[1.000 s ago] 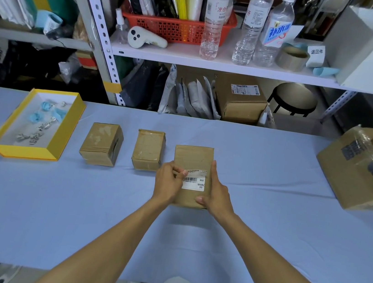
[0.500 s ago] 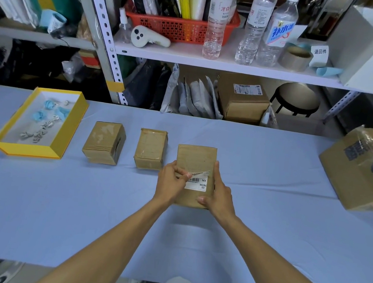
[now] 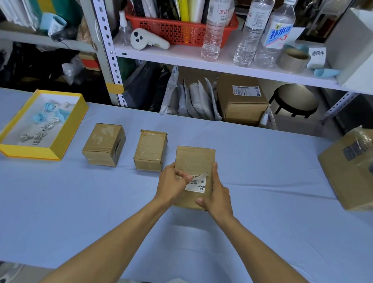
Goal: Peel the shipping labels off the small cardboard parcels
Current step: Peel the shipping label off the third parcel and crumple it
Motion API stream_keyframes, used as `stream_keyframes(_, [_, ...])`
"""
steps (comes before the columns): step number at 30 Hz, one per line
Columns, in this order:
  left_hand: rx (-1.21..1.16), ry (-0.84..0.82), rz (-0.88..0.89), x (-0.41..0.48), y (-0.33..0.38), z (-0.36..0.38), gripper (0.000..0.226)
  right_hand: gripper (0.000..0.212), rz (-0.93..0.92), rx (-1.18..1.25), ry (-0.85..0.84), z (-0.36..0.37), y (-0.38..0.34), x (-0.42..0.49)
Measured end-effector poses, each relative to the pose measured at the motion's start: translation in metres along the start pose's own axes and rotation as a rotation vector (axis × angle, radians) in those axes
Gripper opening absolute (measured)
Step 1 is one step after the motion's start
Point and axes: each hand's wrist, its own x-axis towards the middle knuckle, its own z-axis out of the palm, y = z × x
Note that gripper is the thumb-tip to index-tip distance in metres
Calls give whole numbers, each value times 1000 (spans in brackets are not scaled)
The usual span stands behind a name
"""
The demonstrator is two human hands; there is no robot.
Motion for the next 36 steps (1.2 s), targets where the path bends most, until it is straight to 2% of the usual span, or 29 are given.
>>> stream_keyframes(4, [-1, -21, -25, -3, 5, -2, 29, 117, 3, 20, -6, -2, -2, -1])
stream_keyframes(7, [0, -44, -25, -4, 7, -2, 20, 107, 0, 57, -16, -3, -5, -4])
stream_keyframes(11, [-13, -43, -22, -4, 6, -3, 13, 107, 3, 24, -15, -3, -5, -4])
stream_keyframes(15, [-19, -68, -38, -5, 10, -4, 17, 73, 40, 145, -10, -6, -10, -6])
stream_keyframes(17, [-8, -87, -36, -5, 12, -6, 23, 78, 39, 149, -8, -6, -11, -6])
stream_keyframes(21, [-11, -111, -41, -3, 12, -7, 26, 103, 20, 50, -21, -4, -10, -6])
stream_keyframes(25, [-14, -118, -50, 0, 10, -6, 26, 114, 0, -30, -11, -2, -9, -5])
stream_keyframes(30, [-31, -108, -74, 3, 8, -5, 22, 109, 15, -16, -9, -2, -9, -2])
stream_keyframes(36, [-100, -117, -122, 6, 7, -5, 14, 113, 1, -52, -6, 0, -7, -2])
